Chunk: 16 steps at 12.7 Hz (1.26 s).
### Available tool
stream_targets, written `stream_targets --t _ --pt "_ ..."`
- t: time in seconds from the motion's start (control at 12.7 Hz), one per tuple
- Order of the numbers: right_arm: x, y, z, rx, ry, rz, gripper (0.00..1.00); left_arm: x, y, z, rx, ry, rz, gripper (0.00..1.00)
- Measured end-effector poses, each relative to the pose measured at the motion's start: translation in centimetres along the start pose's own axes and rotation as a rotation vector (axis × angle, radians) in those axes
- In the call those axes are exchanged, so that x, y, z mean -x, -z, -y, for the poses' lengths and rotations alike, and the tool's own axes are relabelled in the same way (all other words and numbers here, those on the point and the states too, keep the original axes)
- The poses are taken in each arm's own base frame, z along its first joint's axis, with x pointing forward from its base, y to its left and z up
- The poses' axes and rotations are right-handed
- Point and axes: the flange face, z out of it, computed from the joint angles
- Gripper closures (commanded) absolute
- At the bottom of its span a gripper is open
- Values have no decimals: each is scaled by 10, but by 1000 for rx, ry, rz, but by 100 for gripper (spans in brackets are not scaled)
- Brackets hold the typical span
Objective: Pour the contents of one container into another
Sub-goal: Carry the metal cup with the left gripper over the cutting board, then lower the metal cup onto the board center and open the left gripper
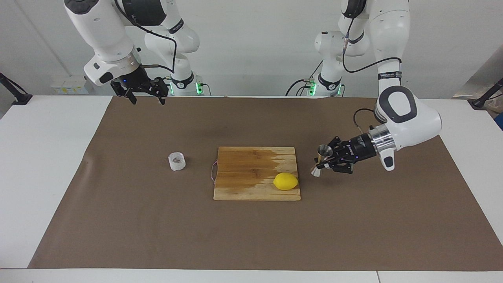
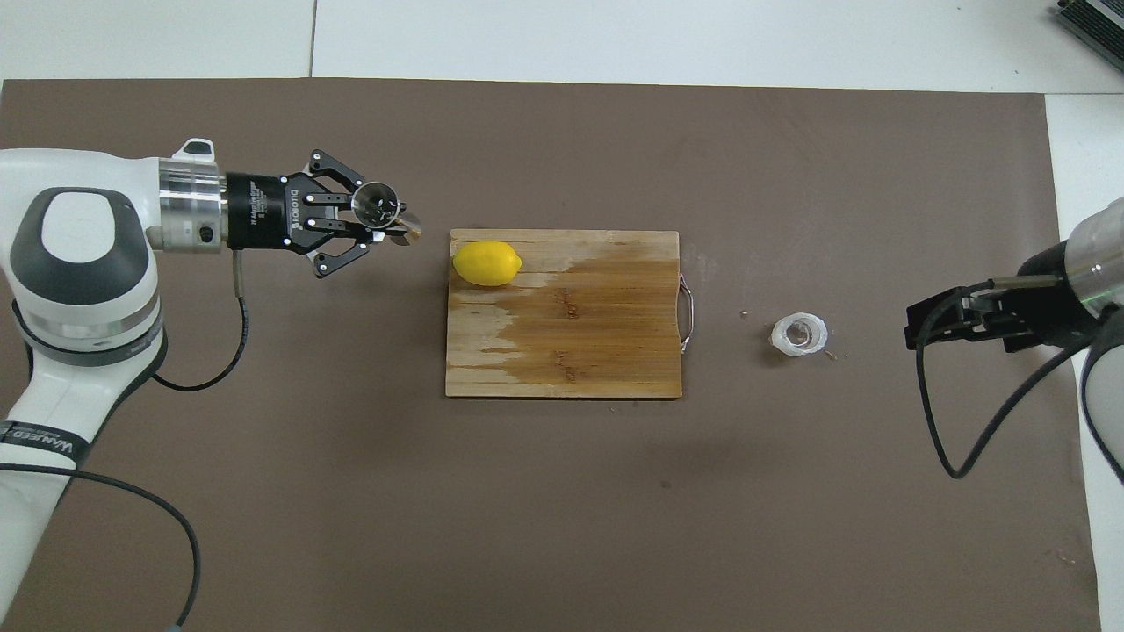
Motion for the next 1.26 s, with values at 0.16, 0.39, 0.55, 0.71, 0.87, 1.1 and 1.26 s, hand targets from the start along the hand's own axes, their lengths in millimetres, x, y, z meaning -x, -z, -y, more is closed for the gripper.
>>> stream_targets --t 0.16,0.39,0.55,0.71,0.87,1.1,1.26 --pt "0 0 0 0 0 0 0 26 -44 10 -29 -33 5 100" --pt "0 0 0 0 0 0 0 46 -97 29 -14 -8 38 100" --pt "0 0 0 0 0 0 0 44 -125 44 3 44 65 100" --pt "0 0 0 0 0 0 0 44 -154 59 16 77 63 100" --pt "0 0 0 0 0 0 0 37 -175 71 34 136 80 100" --pt "0 0 0 0 0 0 0 21 -185 83 60 183 64 100" --pt "0 0 0 0 0 0 0 13 -199 95 94 154 86 100"
